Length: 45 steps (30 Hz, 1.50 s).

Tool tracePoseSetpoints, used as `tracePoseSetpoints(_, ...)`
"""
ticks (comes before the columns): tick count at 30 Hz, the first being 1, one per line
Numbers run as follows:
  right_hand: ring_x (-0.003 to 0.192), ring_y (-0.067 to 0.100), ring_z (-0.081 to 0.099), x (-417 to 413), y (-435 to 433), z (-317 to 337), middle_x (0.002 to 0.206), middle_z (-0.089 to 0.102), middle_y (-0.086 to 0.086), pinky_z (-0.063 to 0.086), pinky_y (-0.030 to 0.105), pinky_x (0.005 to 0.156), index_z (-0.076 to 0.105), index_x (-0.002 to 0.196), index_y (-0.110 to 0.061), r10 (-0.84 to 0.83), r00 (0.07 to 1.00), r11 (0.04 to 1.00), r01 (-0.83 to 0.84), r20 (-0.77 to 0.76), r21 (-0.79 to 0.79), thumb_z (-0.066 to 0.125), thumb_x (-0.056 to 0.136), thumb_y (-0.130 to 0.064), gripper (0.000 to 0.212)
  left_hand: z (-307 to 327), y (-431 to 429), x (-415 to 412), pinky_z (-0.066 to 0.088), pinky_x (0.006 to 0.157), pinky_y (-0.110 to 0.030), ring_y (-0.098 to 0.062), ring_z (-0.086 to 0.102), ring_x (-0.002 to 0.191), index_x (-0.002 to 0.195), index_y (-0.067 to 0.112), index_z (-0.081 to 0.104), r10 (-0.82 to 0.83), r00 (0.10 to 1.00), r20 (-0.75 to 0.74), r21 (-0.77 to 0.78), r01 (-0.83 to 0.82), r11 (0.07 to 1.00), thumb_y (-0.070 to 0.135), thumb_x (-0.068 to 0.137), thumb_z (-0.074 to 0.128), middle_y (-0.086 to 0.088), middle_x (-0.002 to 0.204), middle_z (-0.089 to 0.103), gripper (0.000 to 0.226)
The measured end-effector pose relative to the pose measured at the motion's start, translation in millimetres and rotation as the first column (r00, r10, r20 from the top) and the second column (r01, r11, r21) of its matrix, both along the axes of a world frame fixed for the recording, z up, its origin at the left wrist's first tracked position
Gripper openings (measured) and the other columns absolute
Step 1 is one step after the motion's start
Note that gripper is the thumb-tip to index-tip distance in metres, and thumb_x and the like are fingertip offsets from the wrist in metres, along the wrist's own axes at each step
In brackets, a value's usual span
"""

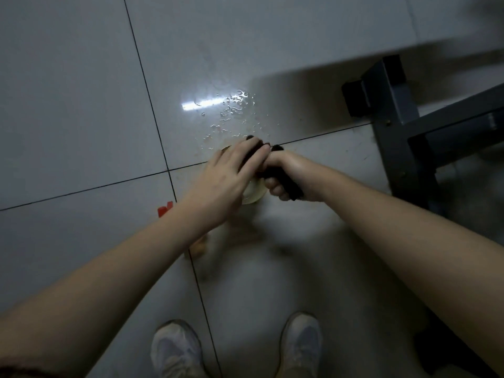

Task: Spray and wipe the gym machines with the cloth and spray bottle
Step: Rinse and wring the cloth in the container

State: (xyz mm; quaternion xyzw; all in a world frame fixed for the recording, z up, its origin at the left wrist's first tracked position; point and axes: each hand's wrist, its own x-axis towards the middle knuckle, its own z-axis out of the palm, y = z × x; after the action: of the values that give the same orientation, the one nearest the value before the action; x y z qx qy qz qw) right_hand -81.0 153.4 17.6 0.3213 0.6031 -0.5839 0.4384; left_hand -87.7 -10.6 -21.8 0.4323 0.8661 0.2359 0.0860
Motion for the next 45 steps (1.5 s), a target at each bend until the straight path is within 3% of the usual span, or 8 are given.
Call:
tracePoseSetpoints(6,0.038,0.005,0.021,3.4,2.9,15.4,0.044,0.027,-0.008,0.014,0.018,0.039,0.030,0.059,-0.020,0.243,0.968,0.913,-0.206,0.063,-0.352,0.041,0.089,-0.009,0.033,8.0,15.3,-13.1,0.049,0.066,-0.041,-0.037,0.060,0.076,0.133,0.007,0.034,-0.101,0.992,-0.078,0.259,0.118,0.959,0.010,0.087,0.051,-0.025,0.092,0.060,0.049)
tracePoseSetpoints(12,0.042,0.015,0.038,-8.9,-15.4,21.0,0.049,0.043,0.002,0.029,0.019,0.041,0.047,0.060,-0.013,0.414,0.885,0.906,-0.378,-0.212,0.191,0.065,0.073,-0.008,0.023,20.8,10.6,-25.7,0.039,0.052,-0.035,-0.038,0.060,0.069,0.122,0.014,0.042,0.004,1.000,-0.007,-0.058,-0.005,0.998,0.017,0.079,0.050,-0.021,0.089,0.060,0.044)
tracePoseSetpoints(16,0.056,0.015,0.045,-5.2,-27.9,6.5,0.067,0.047,-0.003,0.032,0.022,0.049,0.043,0.068,-0.016,0.713,0.693,0.545,-0.449,-0.109,0.708,0.057,0.082,-0.020,0.020,15.1,21.7,-26.3,0.046,0.067,-0.041,-0.037,0.059,0.089,0.124,0.006,0.046,0.122,0.984,0.133,-0.404,-0.058,0.913,0.005,0.081,0.056,-0.017,0.102,0.061,0.044)
tracePoseSetpoints(27,0.097,0.032,0.061,-8.6,-21.8,-15.0,0.104,0.066,0.008,0.033,0.026,0.065,0.064,0.100,-0.014,0.901,0.433,0.165,-0.299,-0.020,0.940,0.050,0.087,-0.016,0.019,0.8,41.2,-42.5,0.037,0.032,-0.013,-0.013,0.049,0.047,0.060,0.009,0.053,0.389,0.652,0.651,-0.372,-0.172,0.912,-0.012,0.074,0.050,-0.005,0.056,0.052,0.025)
tracePoseSetpoints(31,0.096,0.029,0.060,-11.8,-26.7,-20.1,0.102,0.065,0.005,0.035,0.025,0.065,0.064,0.099,-0.018,0.843,0.534,0.270,-0.327,-0.059,0.906,0.054,0.084,-0.020,0.018,1.1,32.8,-44.3,0.037,0.039,-0.016,-0.016,0.047,0.052,0.062,0.010,0.048,0.394,0.590,0.705,-0.330,-0.219,0.918,-0.015,0.072,0.054,-0.004,0.059,0.048,0.027)
tracePoseSetpoints(38,0.065,0.019,0.052,3.3,-27.0,-20.5,0.068,0.054,0.005,0.046,0.024,0.056,0.053,0.072,-0.018,0.083,0.956,0.971,-0.015,-0.281,0.238,0.054,0.075,0.009,0.027,12.7,19.9,-37.3,0.046,0.064,-0.034,-0.022,0.054,0.074,0.116,0.014,0.044,0.366,0.319,0.874,-0.261,-0.327,0.908,-0.010,0.071,0.064,-0.009,0.089,0.052,0.055)
tracePoseSetpoints(42,0.078,0.029,0.064,14.8,-28.8,-25.1,0.087,0.062,0.021,0.056,0.038,0.077,0.058,0.096,-0.001,-0.384,0.915,0.896,0.337,-0.124,-0.288,0.052,0.075,0.018,0.028,29.4,21.1,-39.9,0.042,0.074,-0.036,-0.028,0.054,0.088,0.109,0.010,0.051,0.332,0.133,0.934,-0.246,-0.435,0.866,0.001,0.049,0.046,-0.015,0.094,0.054,0.061)
tracePoseSetpoints(45,0.069,0.019,0.064,14.7,-22.1,-21.8,0.078,0.064,0.011,0.057,0.025,0.065,0.062,0.091,-0.003,-0.223,0.958,0.966,0.192,-0.181,-0.174,0.063,0.073,0.016,0.025,36.2,21.3,-36.8,0.044,0.071,-0.031,-0.022,0.053,0.078,0.092,0.012,0.056,0.307,0.136,0.942,-0.235,-0.387,0.892,-0.014,0.068,0.046,-0.013,0.086,0.053,0.036)
